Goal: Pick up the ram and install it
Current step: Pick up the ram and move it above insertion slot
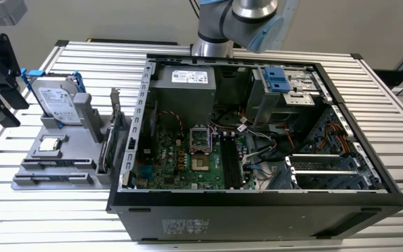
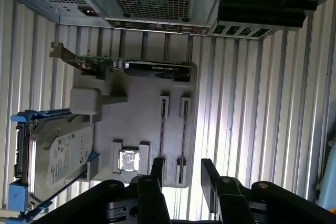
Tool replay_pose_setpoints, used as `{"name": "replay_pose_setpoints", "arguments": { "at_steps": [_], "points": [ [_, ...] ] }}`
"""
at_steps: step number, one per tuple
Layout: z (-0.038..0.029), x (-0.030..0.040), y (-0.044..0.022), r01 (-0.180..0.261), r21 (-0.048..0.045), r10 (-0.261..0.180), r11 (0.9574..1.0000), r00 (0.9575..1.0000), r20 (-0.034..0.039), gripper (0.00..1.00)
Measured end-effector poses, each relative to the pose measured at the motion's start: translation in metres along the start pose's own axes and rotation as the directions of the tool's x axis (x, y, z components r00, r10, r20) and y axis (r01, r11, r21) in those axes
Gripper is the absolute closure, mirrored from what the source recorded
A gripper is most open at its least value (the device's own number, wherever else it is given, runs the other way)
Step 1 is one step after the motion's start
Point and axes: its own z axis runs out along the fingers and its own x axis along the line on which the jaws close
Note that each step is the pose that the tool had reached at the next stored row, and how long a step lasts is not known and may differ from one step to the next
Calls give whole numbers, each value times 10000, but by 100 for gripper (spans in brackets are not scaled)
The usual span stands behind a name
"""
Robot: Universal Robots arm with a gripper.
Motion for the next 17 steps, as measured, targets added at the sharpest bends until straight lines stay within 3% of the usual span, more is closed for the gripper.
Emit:
{"name": "replay_pose_setpoints", "arguments": {
  "at_steps": [17],
  "points": [
    [87,-2,-16,0,1,0,10000,10000,-1,0]
  ]
}}
